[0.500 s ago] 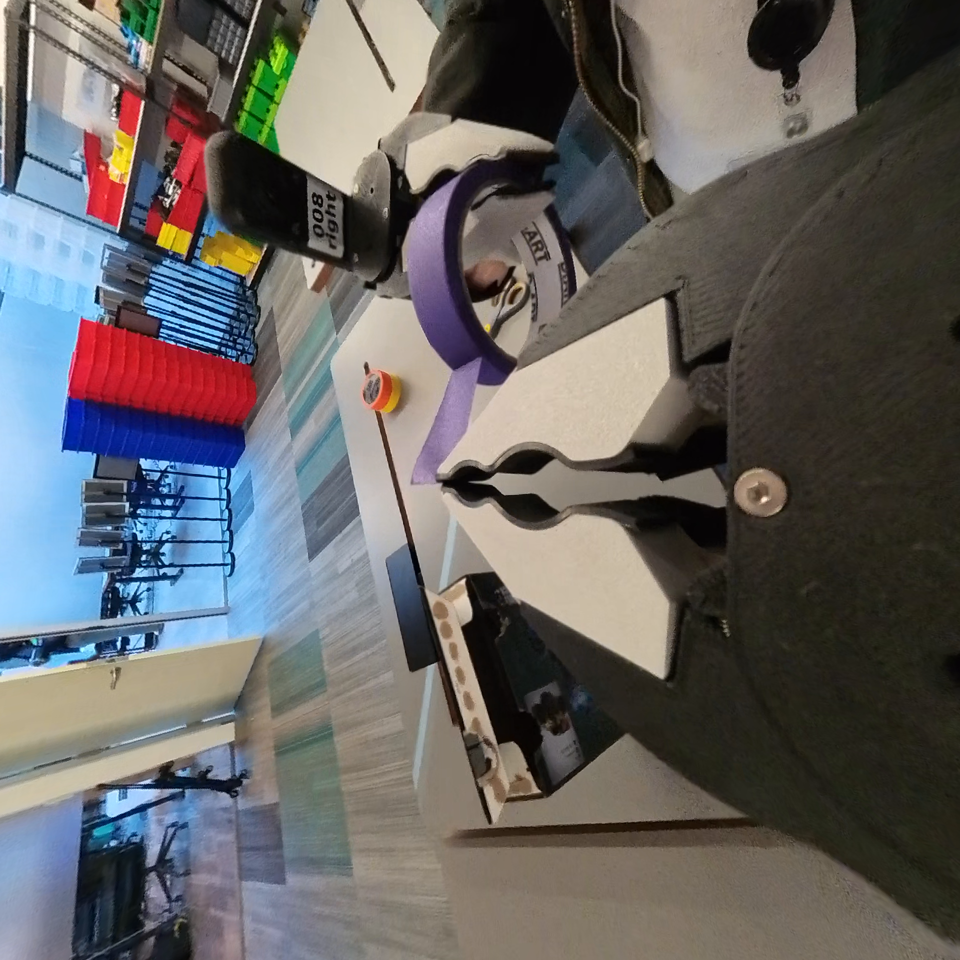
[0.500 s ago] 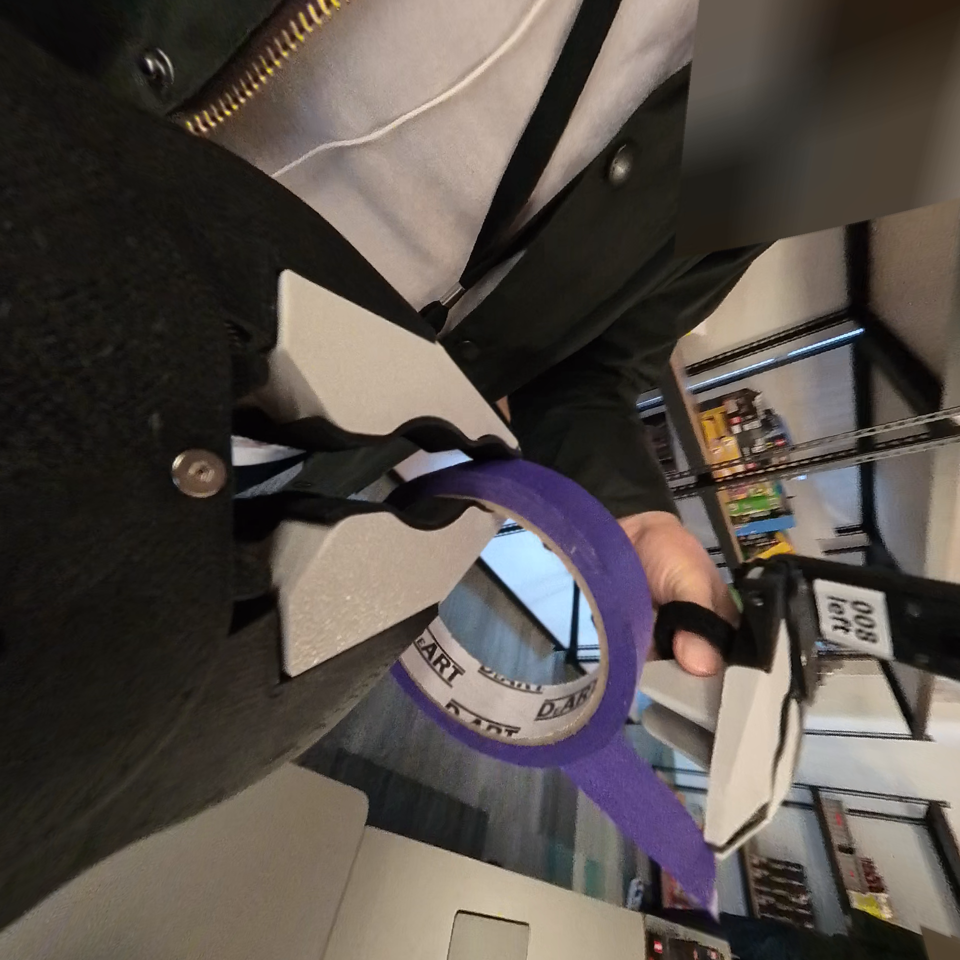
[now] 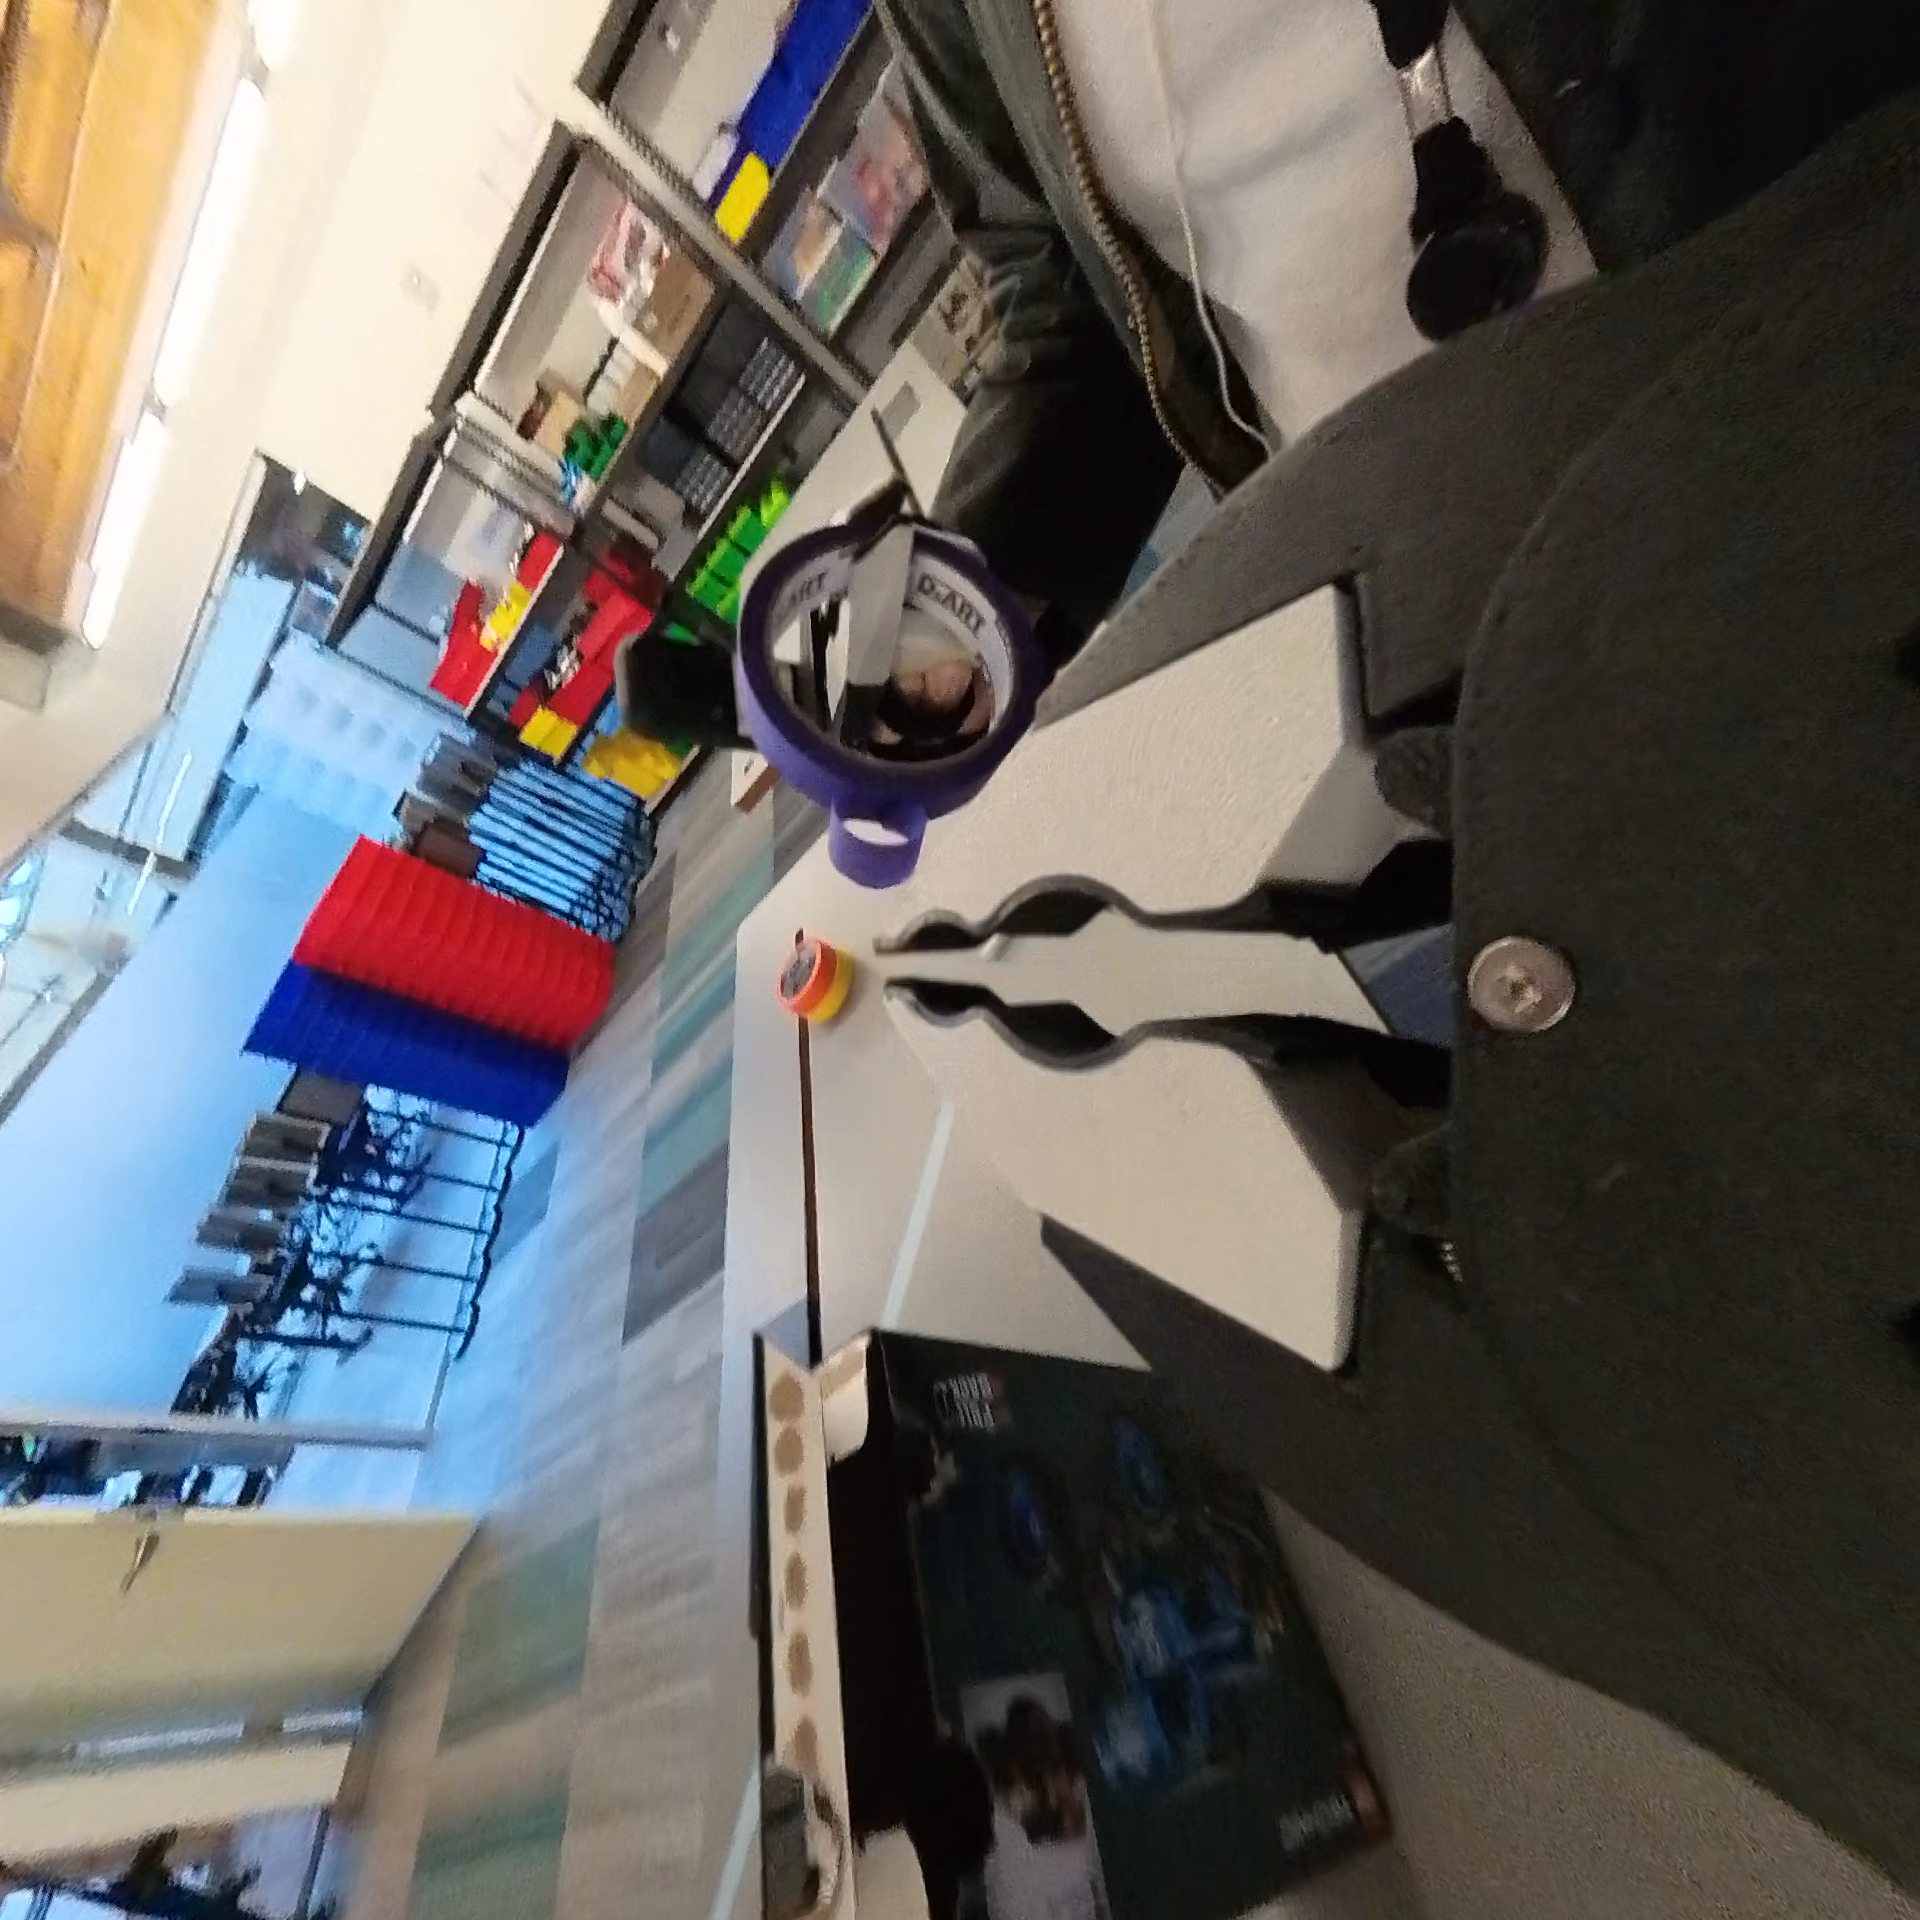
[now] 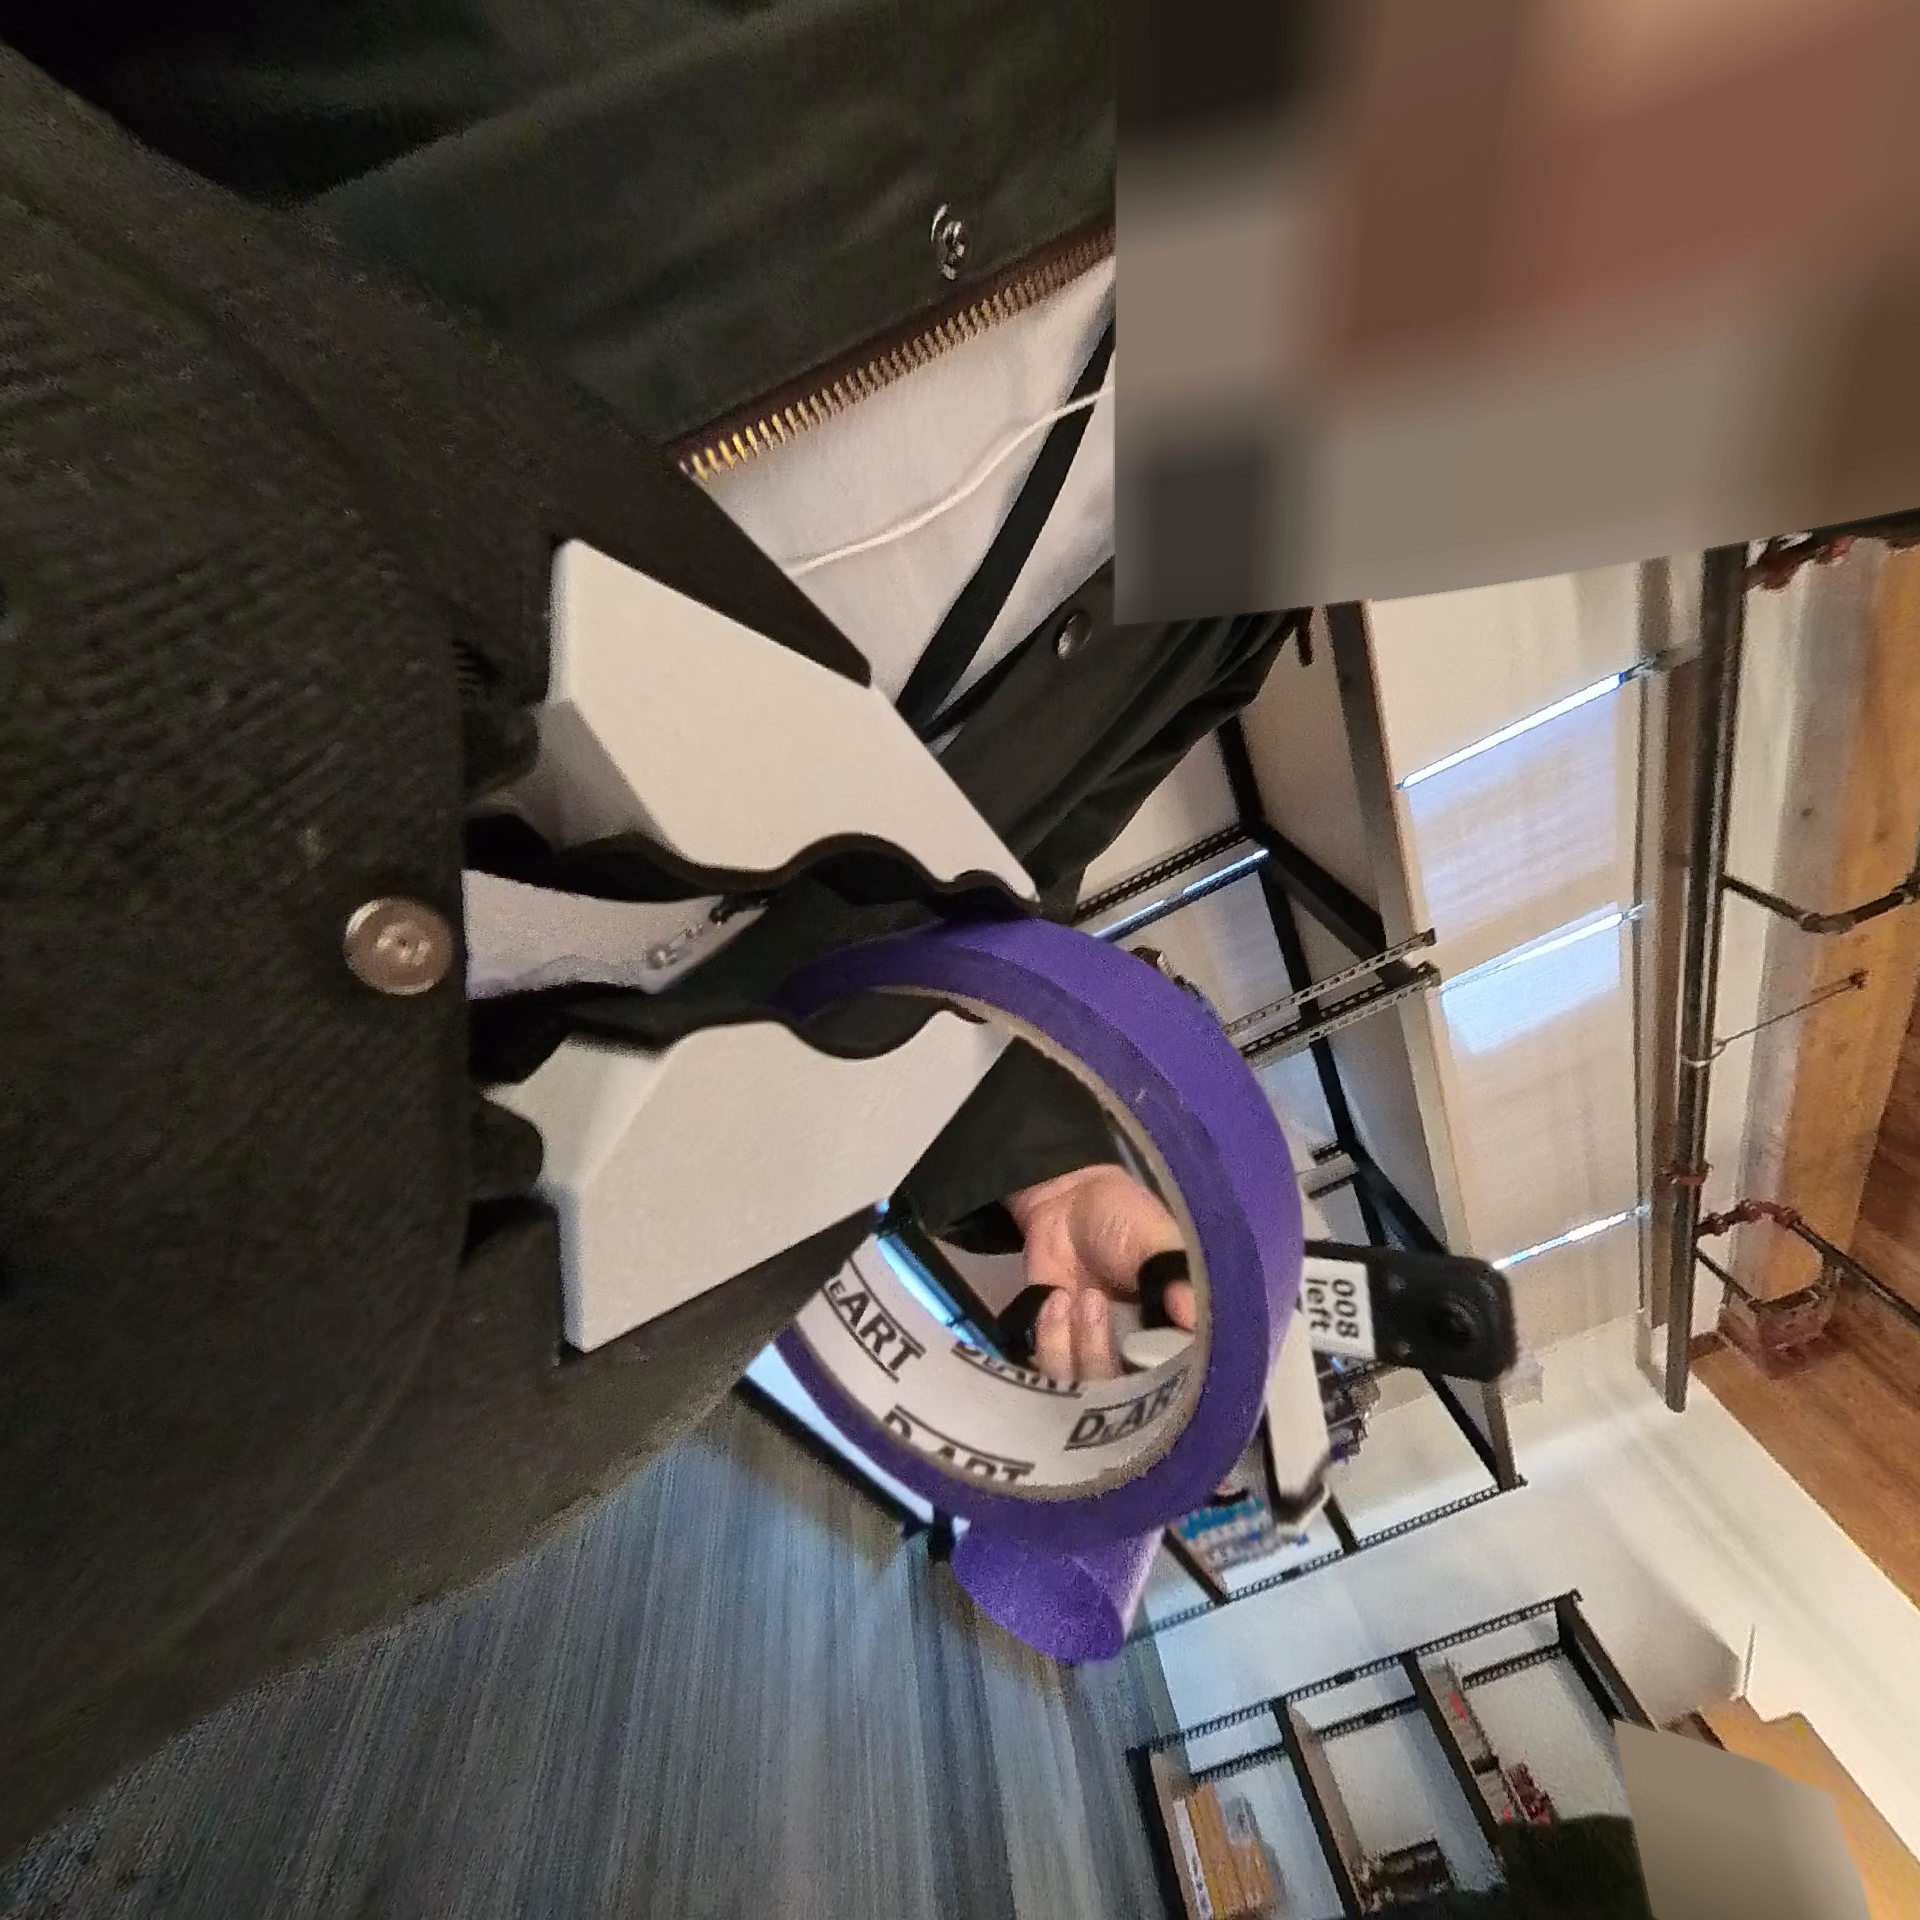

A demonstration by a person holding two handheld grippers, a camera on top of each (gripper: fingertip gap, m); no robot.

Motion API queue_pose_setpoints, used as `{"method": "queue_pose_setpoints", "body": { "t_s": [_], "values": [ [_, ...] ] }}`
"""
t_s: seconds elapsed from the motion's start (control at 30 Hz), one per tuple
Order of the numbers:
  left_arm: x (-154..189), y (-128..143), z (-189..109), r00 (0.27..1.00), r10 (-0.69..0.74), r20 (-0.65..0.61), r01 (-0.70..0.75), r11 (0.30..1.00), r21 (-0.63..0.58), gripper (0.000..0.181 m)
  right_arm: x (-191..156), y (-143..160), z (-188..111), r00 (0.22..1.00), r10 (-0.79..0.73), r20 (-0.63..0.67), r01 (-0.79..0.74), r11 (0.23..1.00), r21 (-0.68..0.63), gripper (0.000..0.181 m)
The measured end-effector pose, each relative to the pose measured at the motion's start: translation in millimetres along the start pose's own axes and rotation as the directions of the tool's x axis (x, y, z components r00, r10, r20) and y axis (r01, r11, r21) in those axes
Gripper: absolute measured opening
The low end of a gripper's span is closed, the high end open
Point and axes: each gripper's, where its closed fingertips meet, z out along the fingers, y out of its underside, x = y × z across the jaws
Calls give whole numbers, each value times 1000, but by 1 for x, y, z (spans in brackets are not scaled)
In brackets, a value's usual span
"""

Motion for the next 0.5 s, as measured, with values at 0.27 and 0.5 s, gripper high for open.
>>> {"method": "queue_pose_setpoints", "body": {
  "t_s": [0.27,0.5],
  "values": [
    [52,18,39,972,75,-224,-83,996,-26,32,-27,-17,-4,972,116,205,-135,987,84,8],
    [65,30,60,955,178,-238,-218,964,-153,19,-37,-12,5,963,138,231,-147,989,21,8]
  ]
}}
